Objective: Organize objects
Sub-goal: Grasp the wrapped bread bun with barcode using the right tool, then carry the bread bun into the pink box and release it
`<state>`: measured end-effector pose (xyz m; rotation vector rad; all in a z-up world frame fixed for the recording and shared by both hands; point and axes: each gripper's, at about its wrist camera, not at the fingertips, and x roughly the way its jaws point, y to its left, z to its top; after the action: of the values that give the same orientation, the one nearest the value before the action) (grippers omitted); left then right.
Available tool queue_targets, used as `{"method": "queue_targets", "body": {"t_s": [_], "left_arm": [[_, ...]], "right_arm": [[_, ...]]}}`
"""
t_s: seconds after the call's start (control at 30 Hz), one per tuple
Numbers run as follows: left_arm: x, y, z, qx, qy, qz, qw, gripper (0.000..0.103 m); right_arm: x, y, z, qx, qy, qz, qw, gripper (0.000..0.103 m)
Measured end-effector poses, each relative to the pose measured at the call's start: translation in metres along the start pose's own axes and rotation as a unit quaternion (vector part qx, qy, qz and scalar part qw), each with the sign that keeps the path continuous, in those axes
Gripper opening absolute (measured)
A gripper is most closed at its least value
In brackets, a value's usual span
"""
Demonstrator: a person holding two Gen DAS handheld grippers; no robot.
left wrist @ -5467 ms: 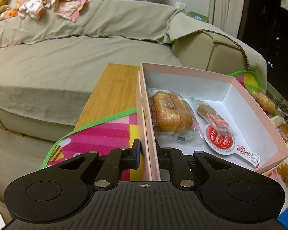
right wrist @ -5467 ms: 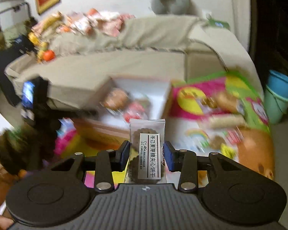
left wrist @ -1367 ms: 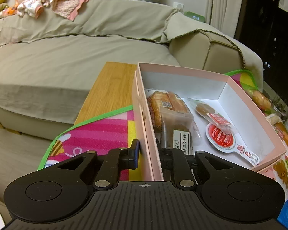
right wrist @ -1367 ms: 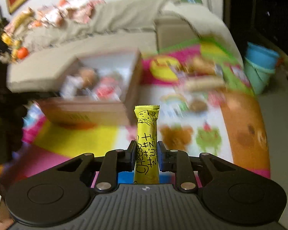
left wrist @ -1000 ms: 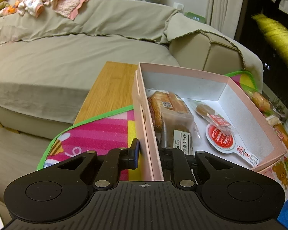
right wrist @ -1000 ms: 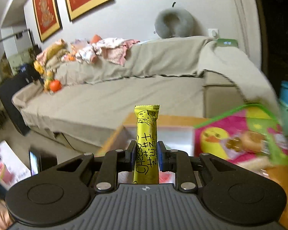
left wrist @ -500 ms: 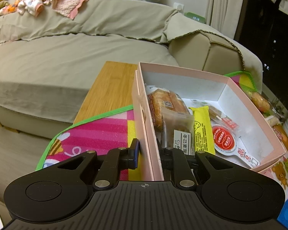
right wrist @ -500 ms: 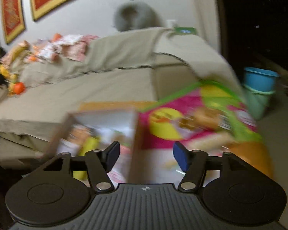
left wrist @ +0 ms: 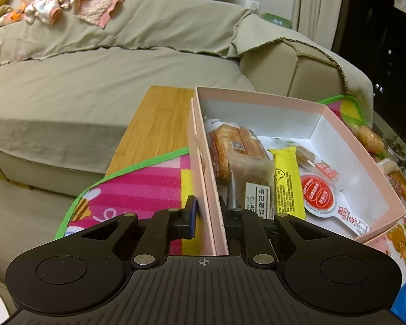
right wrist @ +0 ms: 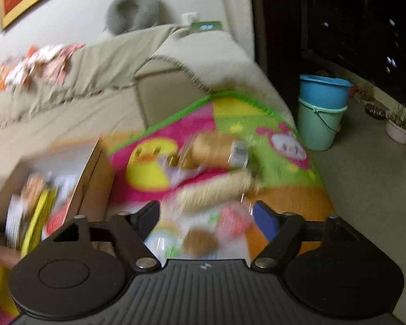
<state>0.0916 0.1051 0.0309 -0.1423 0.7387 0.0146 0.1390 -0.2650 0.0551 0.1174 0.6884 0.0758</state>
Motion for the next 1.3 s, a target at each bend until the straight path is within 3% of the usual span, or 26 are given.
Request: {"method": "queue_targets", "body": {"t_s": [0.2,0.47,0.53,0.67,0.83,1.03,1.3], "left_arm": [[0.000,0.000,0.000,0.002,0.000,0.001,1.0000,0.016],[-0.001,0.000,0.000,0.002,-0.001,-0.002,1.0000,0.016],[-0.001,0.001,-0.001,0.001,-0.002,-0.004,1.0000,0.016],[-0.002,0.002,-0.001,-0.002,-0.004,-0.006,1.0000,0.016],[-0.002,0.002,-0.001,-0.004,-0.005,-0.007,1.0000,0.017],[-0.002,0.002,-0.002,-0.005,-0.005,-0.007,1.0000,0.017],[-0.002,0.003,-0.001,-0.004,-0.005,-0.009,0.9999,0.017]], "right_arm": [[0.053,-0.014,0.053,0.048,0.010,-0.001,0.999,0.101],[0.134,-0.021,0.066,0.081,0.072,-0.031,0.994,0.100],[0.137,-0.021,0.062,0.078,0.078,-0.024,0.994,0.088],[0.116,-0.015,0.057,0.046,0.070,-0.012,0.996,0.079],[0.062,-0.004,0.044,-0.005,0.046,-0.001,0.999,0.077],[-0.008,0.012,0.013,-0.049,0.039,0.048,0.997,0.077],[-0.068,0.052,-0.074,-0.196,0.082,0.104,0.972,0.077]]}}
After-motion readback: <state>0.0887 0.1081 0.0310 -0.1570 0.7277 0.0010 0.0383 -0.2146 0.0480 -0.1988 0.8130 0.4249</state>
